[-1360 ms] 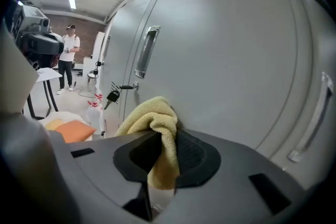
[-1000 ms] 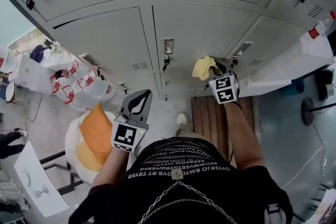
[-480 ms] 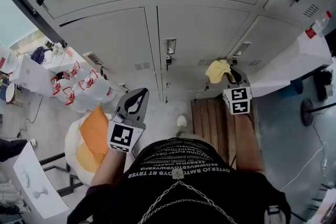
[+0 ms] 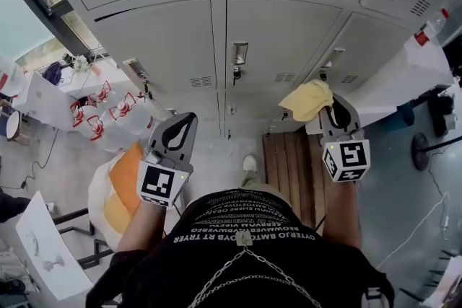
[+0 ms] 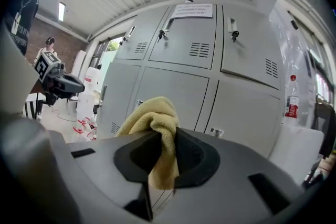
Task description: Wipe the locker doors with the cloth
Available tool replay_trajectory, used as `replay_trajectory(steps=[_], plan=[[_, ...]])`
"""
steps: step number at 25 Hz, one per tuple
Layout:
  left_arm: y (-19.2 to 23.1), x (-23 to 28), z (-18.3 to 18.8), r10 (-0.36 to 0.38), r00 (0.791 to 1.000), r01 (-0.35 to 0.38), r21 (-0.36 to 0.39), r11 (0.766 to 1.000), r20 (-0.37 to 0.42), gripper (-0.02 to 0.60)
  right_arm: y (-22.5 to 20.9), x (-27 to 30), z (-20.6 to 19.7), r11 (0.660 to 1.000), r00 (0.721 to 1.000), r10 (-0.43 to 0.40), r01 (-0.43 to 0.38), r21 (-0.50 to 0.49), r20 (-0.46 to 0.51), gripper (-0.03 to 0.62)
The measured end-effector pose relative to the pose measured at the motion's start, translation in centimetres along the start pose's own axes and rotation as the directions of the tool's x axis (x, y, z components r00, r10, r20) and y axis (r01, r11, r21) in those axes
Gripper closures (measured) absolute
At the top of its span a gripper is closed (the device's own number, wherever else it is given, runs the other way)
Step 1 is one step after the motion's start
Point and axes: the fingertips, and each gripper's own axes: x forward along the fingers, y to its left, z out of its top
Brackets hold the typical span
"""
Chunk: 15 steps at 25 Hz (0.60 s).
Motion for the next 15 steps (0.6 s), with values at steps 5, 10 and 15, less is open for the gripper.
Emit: replay_trajectory(steps=[5, 10, 15], plan=[[-0.6, -2.0, 0.4, -0.023, 0.999, 0.023, 0.011, 1.0, 0.024, 0.577, 2.4, -2.3, 0.5, 1.0, 1.0, 0.006, -0.006, 0.016, 0.004, 0.536], [-0.8, -3.1, -0.1, -0.043, 0.999, 0.043, -0.011, 0.999, 0.029, 0.577, 4.4, -3.5, -0.8, 0.999, 0.999, -0.005, 0.006, 0.035, -0.034, 0.536], [-1.7, -4.0, 0.5, -0.059, 0.996, 0.061, -0.037, 0.997, 0.064, 0.577, 5.5, -4.2, -1.8, 0.999, 0.997, -0.01, 0.013, 0.045, -0.071, 0.536]])
